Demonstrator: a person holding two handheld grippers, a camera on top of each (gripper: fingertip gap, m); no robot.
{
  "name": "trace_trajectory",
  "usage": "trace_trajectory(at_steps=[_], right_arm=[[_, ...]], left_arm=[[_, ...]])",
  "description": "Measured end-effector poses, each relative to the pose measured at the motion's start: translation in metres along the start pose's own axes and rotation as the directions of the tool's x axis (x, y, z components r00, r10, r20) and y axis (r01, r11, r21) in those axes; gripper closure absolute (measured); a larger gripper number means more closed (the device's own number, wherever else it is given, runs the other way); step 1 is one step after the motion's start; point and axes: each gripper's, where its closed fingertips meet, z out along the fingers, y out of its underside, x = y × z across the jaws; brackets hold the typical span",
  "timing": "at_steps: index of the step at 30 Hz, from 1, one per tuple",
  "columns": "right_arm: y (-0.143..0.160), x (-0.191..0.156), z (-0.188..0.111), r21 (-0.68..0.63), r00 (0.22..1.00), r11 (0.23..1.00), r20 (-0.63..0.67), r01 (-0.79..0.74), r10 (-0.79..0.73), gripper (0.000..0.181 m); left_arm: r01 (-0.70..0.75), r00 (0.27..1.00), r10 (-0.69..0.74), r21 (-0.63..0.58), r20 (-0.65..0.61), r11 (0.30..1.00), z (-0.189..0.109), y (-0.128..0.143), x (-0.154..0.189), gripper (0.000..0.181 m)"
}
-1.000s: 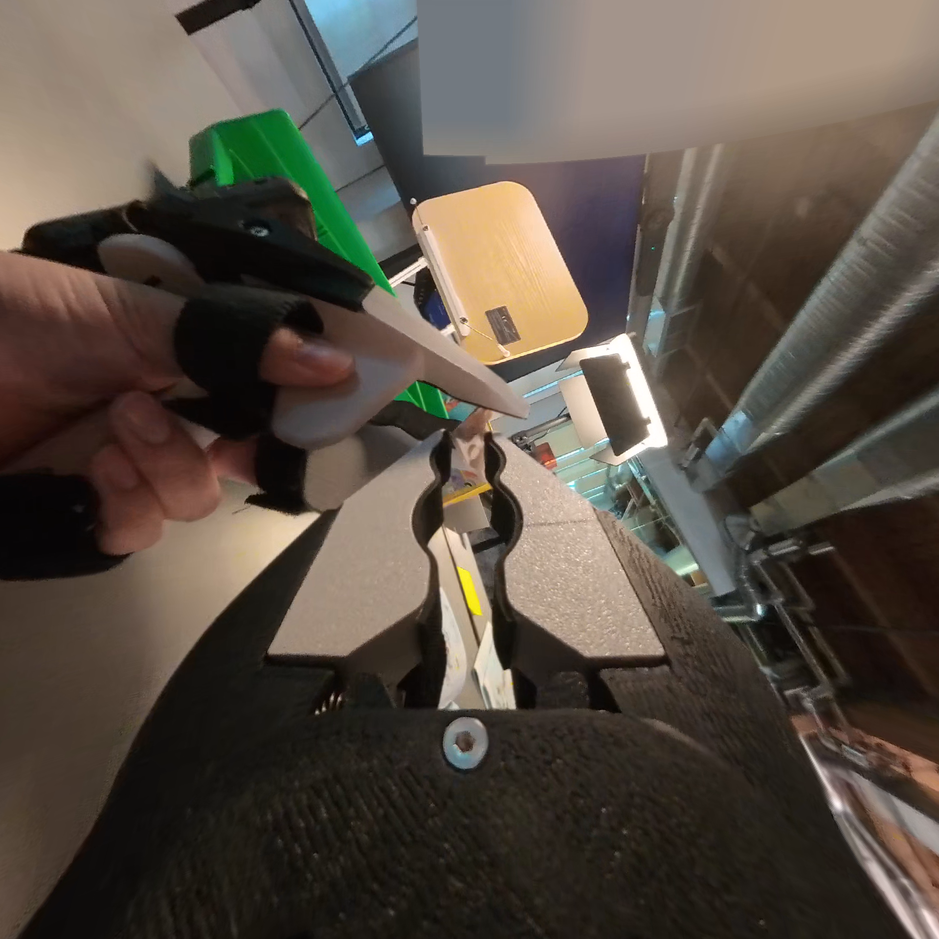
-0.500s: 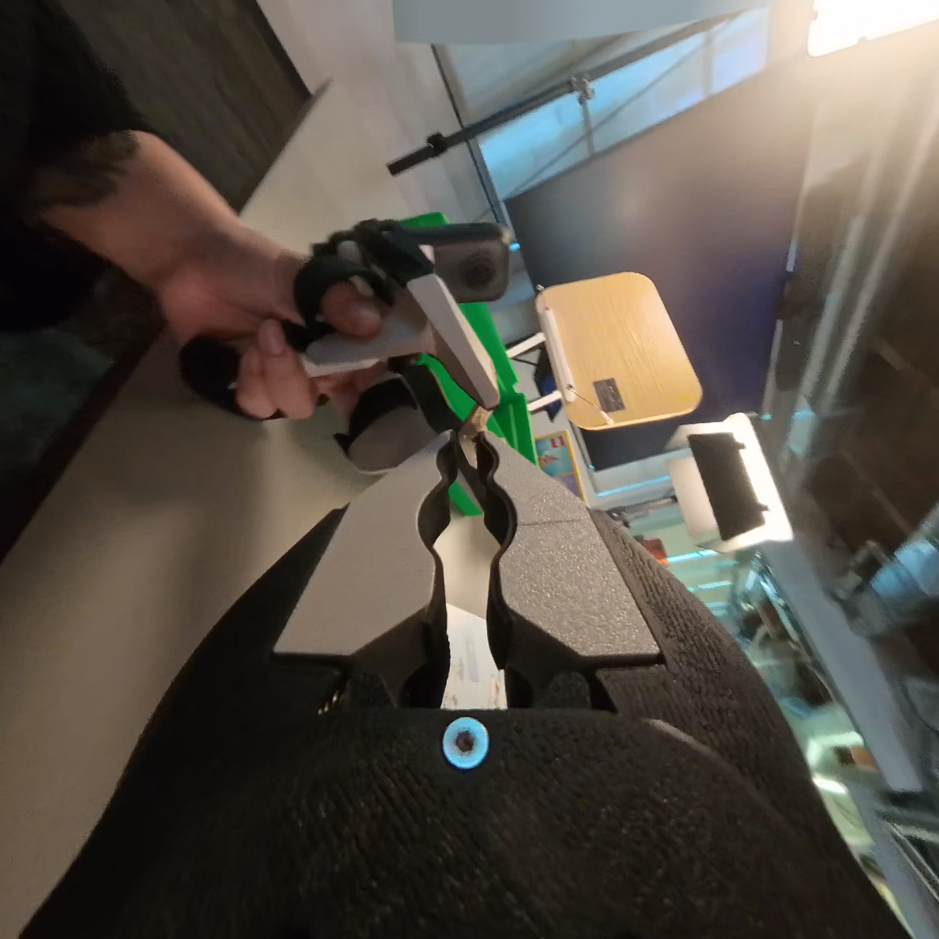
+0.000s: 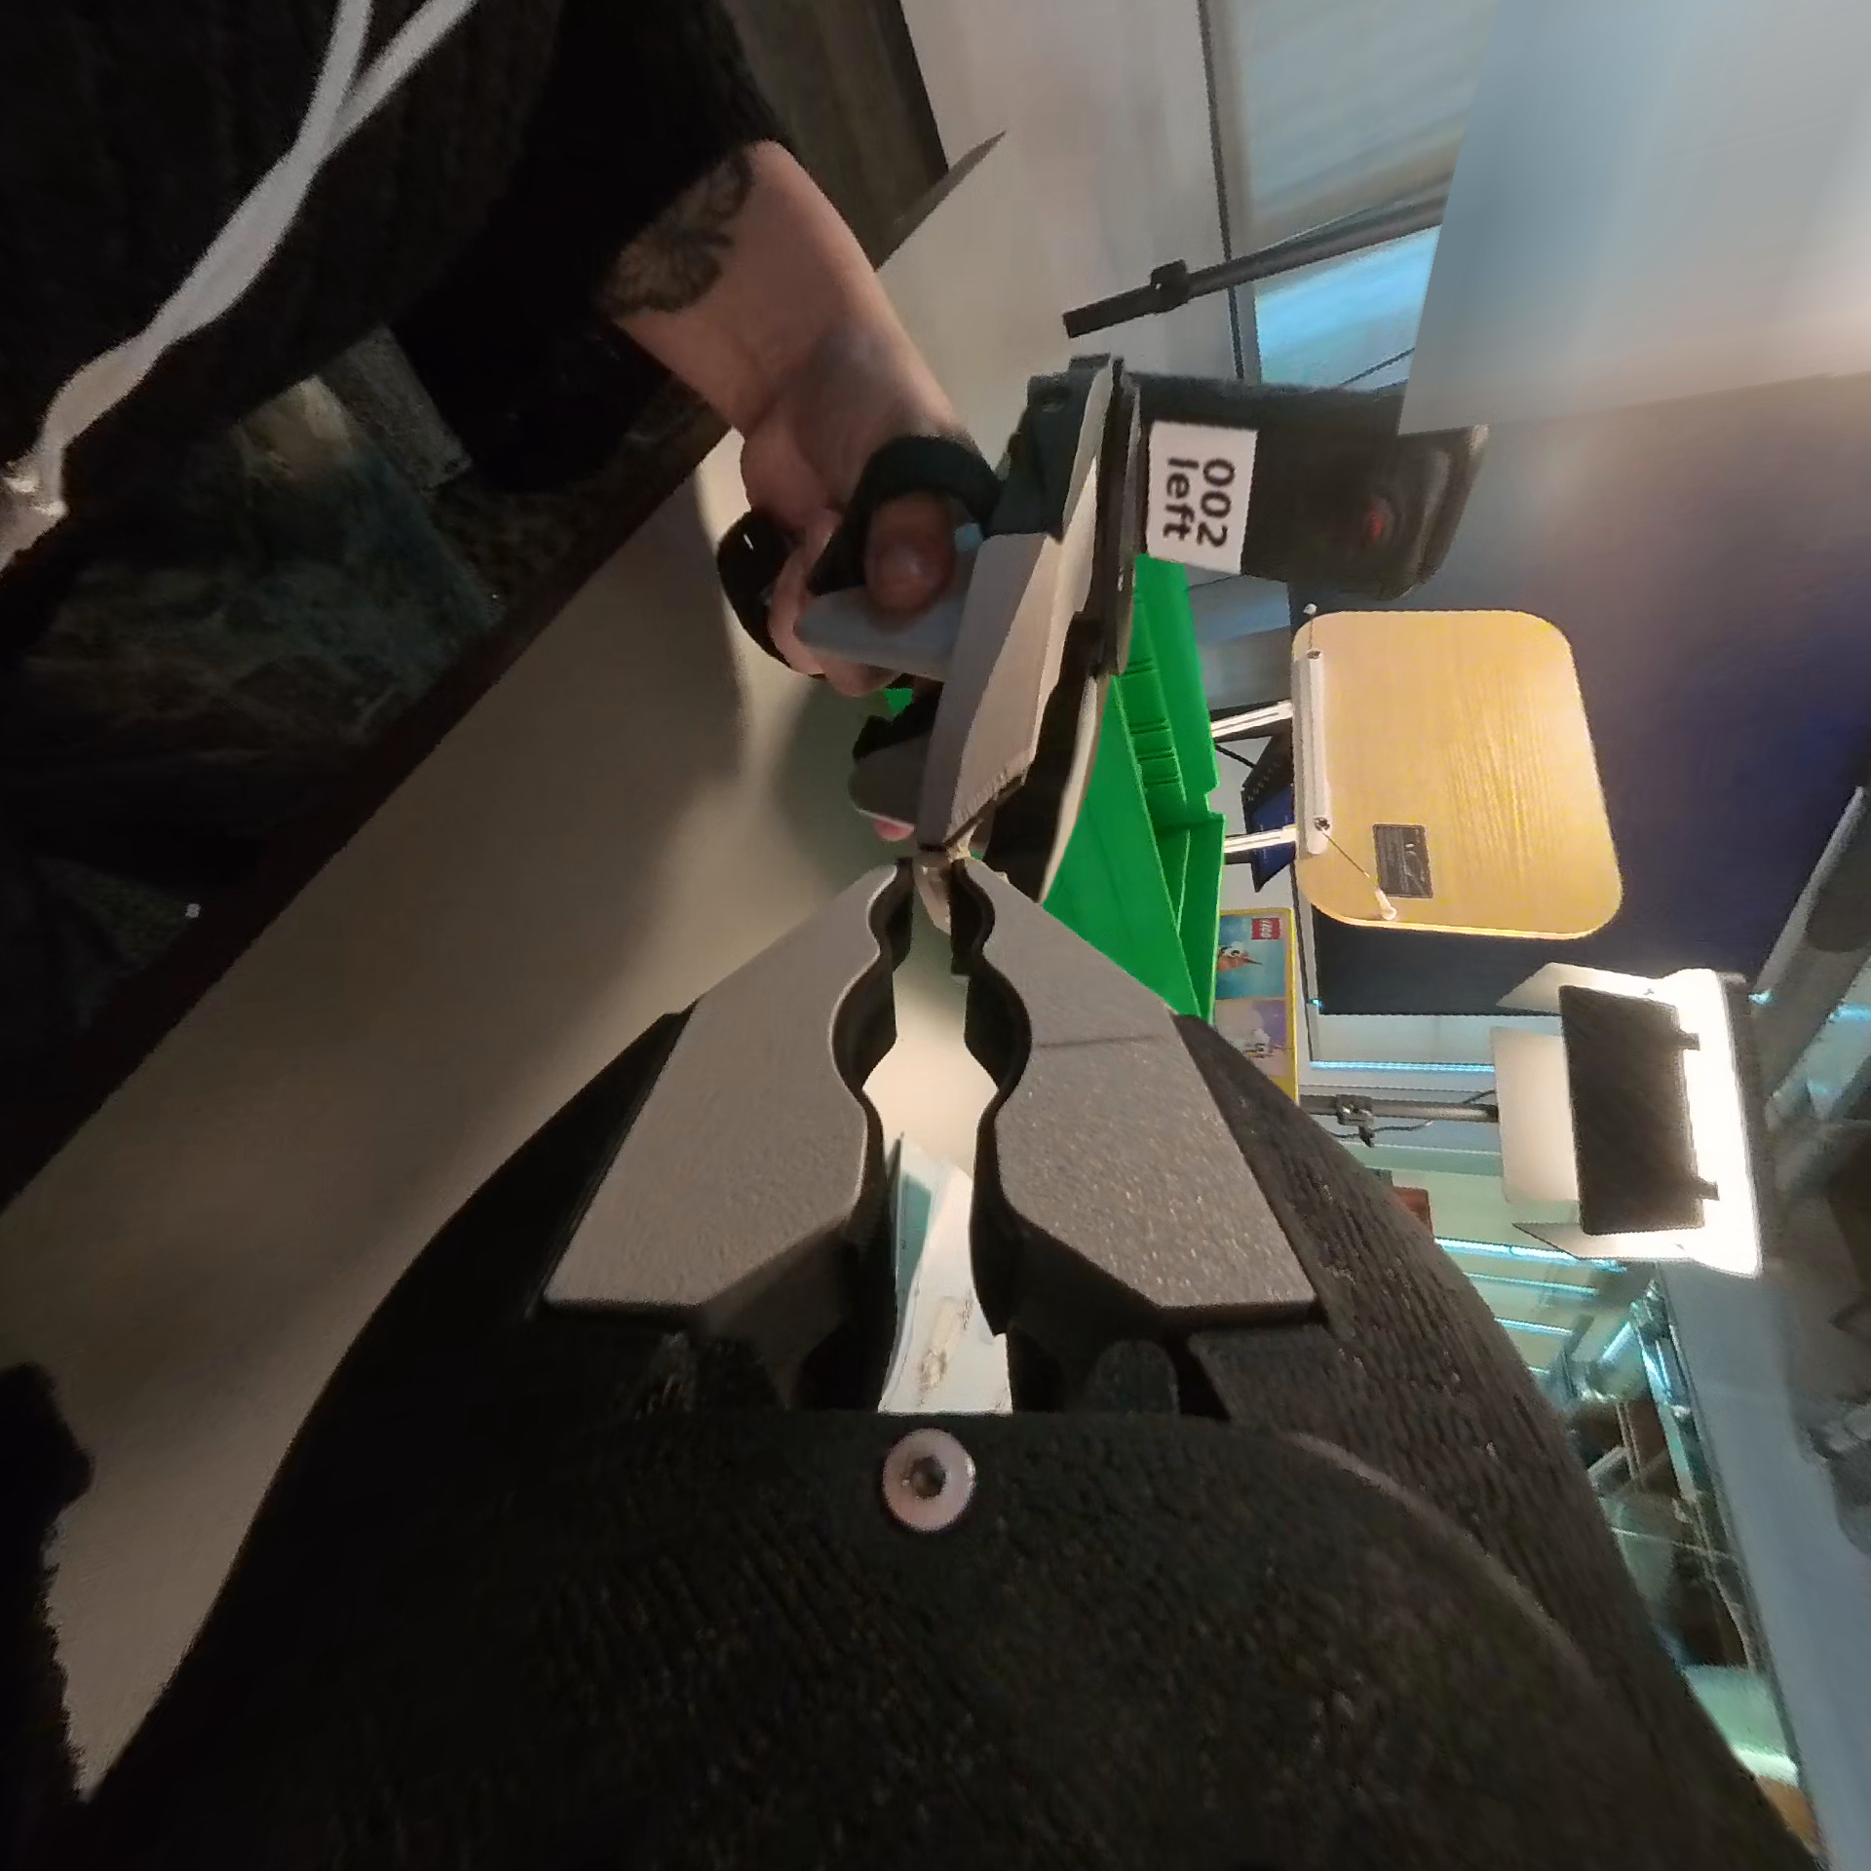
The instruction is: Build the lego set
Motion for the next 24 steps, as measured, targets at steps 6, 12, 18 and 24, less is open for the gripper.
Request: trace_trajectory(at_steps=[6, 12, 18, 24], right_arm=[[0.015, -0.001, -0.006, -0.036, 0.987, 0.987, -0.03, -0.158, 0.157, 0.166], [0.074, -0.049, -0.025, -0.225, 0.576, 0.583, 0.104, -0.781, 0.811, 0.154], [0.089, -0.078, -0.015, -0.291, 0.326, 0.355, 0.145, -0.888, 0.934, 0.165], [0.098, -0.083, -0.008, -0.324, 0.308, 0.337, 0.137, -0.884, 0.941, 0.175]], left_arm=[[-0.088, 0.991, 0.092, -0.039, 0.099, 0.995, -0.004, 0.005, -0.01, 0.149], [-0.154, 0.967, 0.164, -0.068, 0.196, 0.986, -0.005, 0.013, -0.018, 0.149], [-0.157, 0.965, 0.171, -0.081, 0.197, 0.984, 0.002, 0.019, -0.021, 0.15], [-0.138, 0.969, 0.15, -0.076, 0.195, 0.987, 0.002, 0.018, -0.025, 0.15]])
